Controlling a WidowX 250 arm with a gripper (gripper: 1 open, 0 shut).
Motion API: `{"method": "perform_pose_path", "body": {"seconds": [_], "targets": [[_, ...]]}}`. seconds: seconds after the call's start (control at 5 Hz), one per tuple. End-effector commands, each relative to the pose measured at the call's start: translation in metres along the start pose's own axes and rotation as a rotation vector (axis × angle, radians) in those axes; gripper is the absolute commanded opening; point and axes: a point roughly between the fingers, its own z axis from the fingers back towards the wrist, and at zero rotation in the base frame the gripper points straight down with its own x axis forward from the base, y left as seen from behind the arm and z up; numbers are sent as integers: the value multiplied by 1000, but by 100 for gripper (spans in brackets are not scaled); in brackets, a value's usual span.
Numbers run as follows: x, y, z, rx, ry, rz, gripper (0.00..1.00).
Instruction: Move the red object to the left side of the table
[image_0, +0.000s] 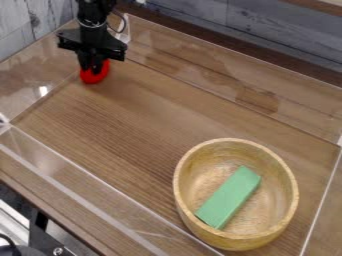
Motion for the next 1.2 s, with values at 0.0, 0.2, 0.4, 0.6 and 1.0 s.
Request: {"method": "perform_pose_path", "body": {"seconds": [0.0, 0.2, 0.4, 0.6, 1.0], "targets": [[-16, 13, -9, 18, 57, 55, 0], [-18, 13, -9, 25, 62, 62, 0], [-20, 12, -9, 33, 66, 70, 0], [-21, 11, -9, 41, 69, 80, 0], [-22, 7, -8, 54, 80, 90, 0]]}}
